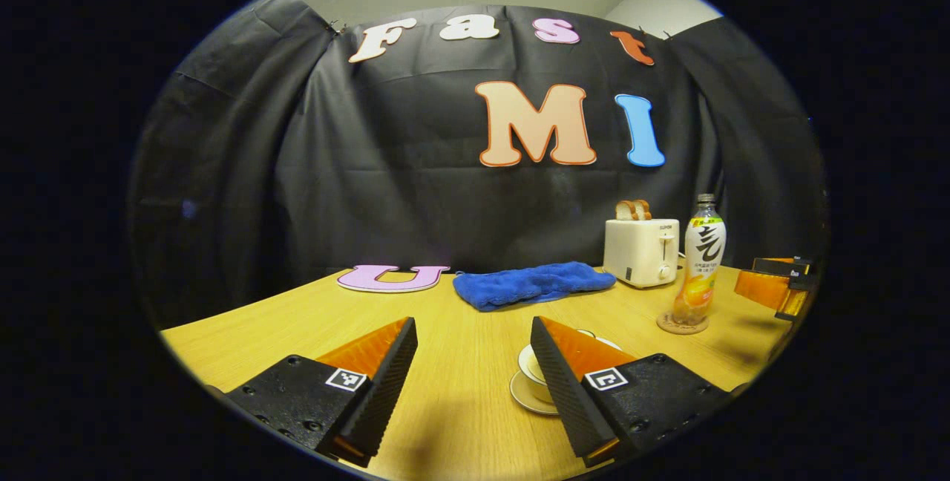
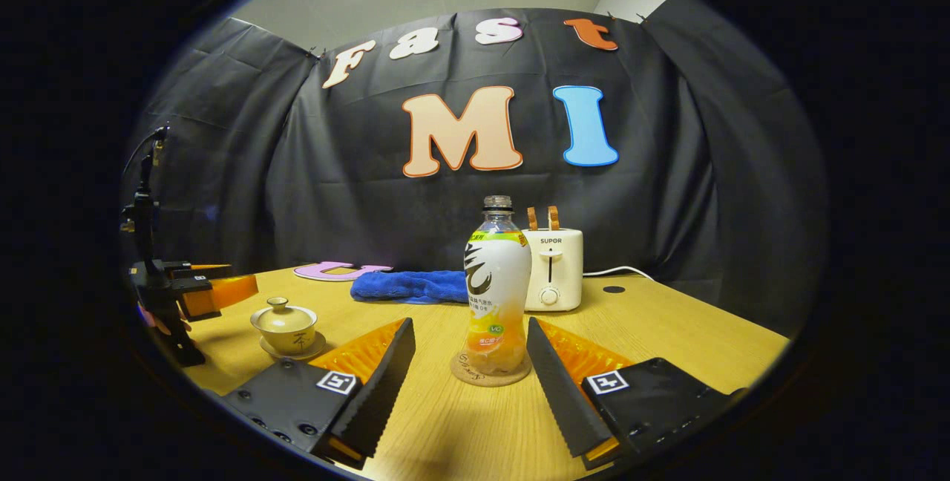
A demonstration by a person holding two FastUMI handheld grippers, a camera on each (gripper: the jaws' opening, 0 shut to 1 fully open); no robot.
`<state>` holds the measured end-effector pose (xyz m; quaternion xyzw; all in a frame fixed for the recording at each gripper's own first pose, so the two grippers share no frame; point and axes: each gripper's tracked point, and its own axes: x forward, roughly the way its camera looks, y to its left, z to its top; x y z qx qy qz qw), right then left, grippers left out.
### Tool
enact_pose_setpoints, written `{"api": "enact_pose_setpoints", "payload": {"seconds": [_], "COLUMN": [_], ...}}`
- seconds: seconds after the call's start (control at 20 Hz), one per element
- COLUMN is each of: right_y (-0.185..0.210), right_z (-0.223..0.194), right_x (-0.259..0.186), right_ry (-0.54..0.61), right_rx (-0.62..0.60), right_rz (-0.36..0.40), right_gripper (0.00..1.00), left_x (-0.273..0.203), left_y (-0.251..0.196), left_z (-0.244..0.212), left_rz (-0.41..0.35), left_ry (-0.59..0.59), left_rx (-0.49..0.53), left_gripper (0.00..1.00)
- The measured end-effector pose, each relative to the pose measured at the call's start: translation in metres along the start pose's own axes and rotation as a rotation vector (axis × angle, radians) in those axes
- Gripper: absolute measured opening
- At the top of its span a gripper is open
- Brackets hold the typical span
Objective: Open the teacup lid with one hand, grasp the water bottle and pour water into the teacup with the other hand; after pouring, place the water bottle on the coaster and then close the teacup lid.
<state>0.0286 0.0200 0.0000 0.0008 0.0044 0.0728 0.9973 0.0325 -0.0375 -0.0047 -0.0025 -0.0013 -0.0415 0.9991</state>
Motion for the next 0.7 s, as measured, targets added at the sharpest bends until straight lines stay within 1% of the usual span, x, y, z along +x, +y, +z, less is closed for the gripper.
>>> {"api": "enact_pose_setpoints", "payload": {"seconds": [0.05, 0.1, 0.2, 0.25, 0.35, 0.4, 0.45, 0.5, 0.55, 0.6, 0.65, 0.7], "right_y": [-0.001, -0.003, -0.009, -0.012, -0.017, -0.02, -0.023, -0.027, -0.032, -0.038, -0.043, -0.047], "right_z": [0.0, 0.0, 0.001, 0.0, 0.001, 0.001, 0.001, 0.001, 0.001, 0.001, 0.002, 0.002], "right_x": [0.0, 0.0, 0.0, 0.001, -0.001, -0.001, -0.001, -0.001, -0.002, -0.003, -0.005, -0.005], "right_ry": [0.0, 0.0, -0.001, -0.003, -0.004, -0.004, -0.005, -0.005, -0.007, -0.008, -0.01, -0.01], "right_rx": [0.0, -0.001, -0.002, -0.001, -0.003, -0.004, -0.004, -0.005, -0.006, -0.007, -0.008, -0.009], "right_rz": [-0.005, -0.014, -0.044, -0.061, -0.088, -0.104, -0.122, -0.143, -0.169, -0.198, -0.227, -0.249], "right_gripper": [0.98, 0.95, 0.95, 0.93, 0.97, 0.95, 0.93, 0.95, 0.95, 0.98, 0.95, 0.97], "left_x": [-0.001, -0.001, -0.002, -0.003, -0.005, -0.005, -0.006, -0.006, -0.007, -0.006, -0.006, -0.007], "left_y": [0.002, 0.004, 0.007, 0.01, 0.016, 0.019, 0.022, 0.023, 0.023, 0.022, 0.022, 0.023], "left_z": [0.0, 0.001, 0.0, 0.0, -0.001, 0.0, -0.001, 0.0, 0.0, 0.0, 0.0, 0.0], "left_rz": [0.009, 0.019, 0.036, 0.048, 0.077, 0.095, 0.112, 0.121, 0.122, 0.122, 0.122, 0.122], "left_ry": [0.0, 0.001, 0.001, 0.001, 0.002, 0.002, 0.002, 0.002, 0.003, 0.002, 0.002, 0.003], "left_rx": [0.0, 0.0, 0.0, 0.001, 0.001, 0.002, 0.003, 0.002, 0.003, 0.002, 0.002, 0.003], "left_gripper": [0.9, 0.9, 0.9, 0.9, 0.9, 0.9, 0.9, 0.9, 0.9, 0.9, 0.9, 0.9]}}
